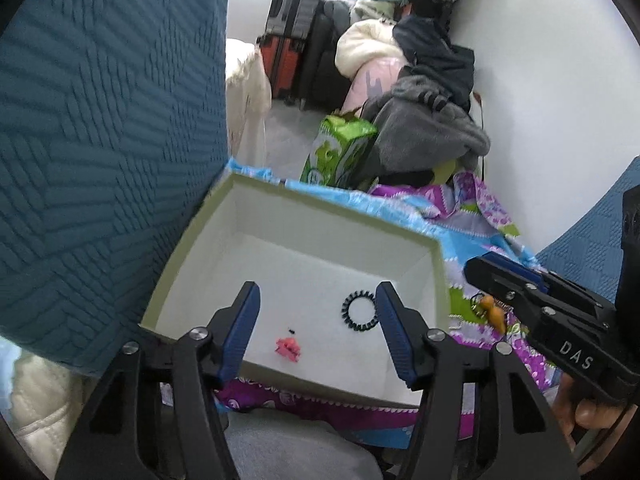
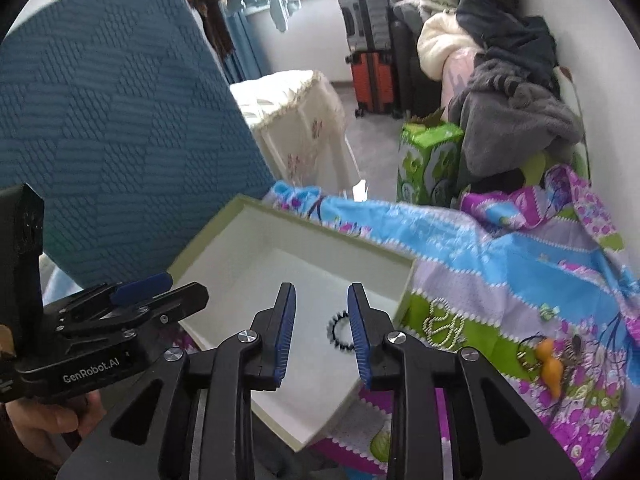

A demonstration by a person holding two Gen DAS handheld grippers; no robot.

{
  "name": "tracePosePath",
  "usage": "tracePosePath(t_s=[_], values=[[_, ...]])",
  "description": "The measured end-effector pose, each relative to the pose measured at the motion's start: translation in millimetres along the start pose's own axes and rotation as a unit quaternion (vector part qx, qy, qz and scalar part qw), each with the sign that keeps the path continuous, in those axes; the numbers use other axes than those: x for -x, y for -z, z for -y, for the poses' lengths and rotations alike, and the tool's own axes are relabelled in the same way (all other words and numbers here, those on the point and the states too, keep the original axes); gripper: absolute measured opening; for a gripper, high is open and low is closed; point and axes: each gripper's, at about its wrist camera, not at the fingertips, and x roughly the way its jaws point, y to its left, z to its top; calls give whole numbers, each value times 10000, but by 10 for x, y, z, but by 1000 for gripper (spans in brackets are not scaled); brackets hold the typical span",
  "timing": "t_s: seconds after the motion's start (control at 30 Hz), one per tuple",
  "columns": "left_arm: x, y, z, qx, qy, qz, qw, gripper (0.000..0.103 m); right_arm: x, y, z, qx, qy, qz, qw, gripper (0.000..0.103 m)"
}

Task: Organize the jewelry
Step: 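Move both grippers back from the box to the jewelry on the cloth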

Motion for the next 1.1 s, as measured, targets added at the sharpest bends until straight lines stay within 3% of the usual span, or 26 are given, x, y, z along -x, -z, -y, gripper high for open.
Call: tracePosePath(t_s=[0.53, 0.9, 1.1], values=[[978, -278, 743, -482, 281, 929, 9941, 60, 1347, -218, 233, -78, 223, 1204, 9924, 25], [1215, -277, 1332, -794, 669, 1206, 9873, 60, 2063, -115, 586, -169, 688, 1762, 9818, 25], [1155, -159, 1590, -885, 907, 1223, 9844, 60, 2225, 54, 829, -276, 993, 1866, 9770, 25]])
